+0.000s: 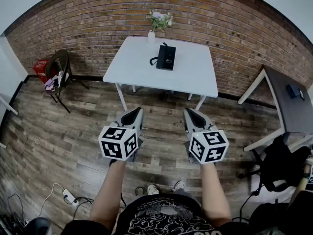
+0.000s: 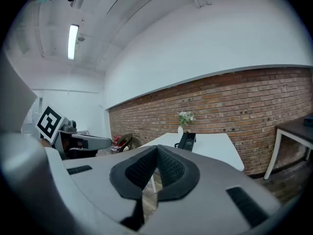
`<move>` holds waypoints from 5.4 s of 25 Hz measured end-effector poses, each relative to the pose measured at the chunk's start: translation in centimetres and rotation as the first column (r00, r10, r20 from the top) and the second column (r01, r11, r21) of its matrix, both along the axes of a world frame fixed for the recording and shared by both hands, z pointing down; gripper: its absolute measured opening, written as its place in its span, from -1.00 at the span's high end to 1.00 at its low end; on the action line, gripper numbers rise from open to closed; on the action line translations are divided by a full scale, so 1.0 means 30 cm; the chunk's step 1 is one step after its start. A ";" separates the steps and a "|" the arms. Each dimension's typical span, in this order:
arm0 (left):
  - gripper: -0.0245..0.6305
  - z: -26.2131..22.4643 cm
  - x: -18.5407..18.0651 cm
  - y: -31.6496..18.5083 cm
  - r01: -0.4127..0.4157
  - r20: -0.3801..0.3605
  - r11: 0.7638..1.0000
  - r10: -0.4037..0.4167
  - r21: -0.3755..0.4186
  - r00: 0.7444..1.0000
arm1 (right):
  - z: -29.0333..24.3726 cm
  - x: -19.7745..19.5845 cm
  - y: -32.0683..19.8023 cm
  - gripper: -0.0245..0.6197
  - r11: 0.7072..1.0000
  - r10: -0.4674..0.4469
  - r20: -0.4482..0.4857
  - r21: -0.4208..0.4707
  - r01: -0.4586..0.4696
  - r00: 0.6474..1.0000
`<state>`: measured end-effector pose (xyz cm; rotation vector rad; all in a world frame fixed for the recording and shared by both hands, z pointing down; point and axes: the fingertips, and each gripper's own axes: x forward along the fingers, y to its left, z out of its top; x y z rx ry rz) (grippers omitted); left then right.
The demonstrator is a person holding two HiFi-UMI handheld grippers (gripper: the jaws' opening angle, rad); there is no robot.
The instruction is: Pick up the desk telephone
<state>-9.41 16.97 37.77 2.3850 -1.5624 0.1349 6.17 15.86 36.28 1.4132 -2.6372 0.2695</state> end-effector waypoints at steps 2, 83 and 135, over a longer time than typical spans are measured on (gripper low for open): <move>0.90 0.003 -0.005 -0.008 -0.005 0.002 1.000 0.005 0.001 1.000 | 0.002 -0.005 -0.006 0.92 1.000 0.007 0.006 0.001 -0.007 1.000; 0.20 0.491 0.041 -1.774 -0.261 -0.233 0.894 0.184 -0.363 0.955 | 0.548 -0.123 -1.705 0.15 0.896 -0.128 0.114 -0.412 0.164 0.985; 0.32 0.426 0.164 -1.951 -0.473 -0.384 0.819 0.343 -0.324 0.857 | 0.513 -0.213 -1.882 0.11 0.853 -0.133 0.278 -0.457 0.252 0.951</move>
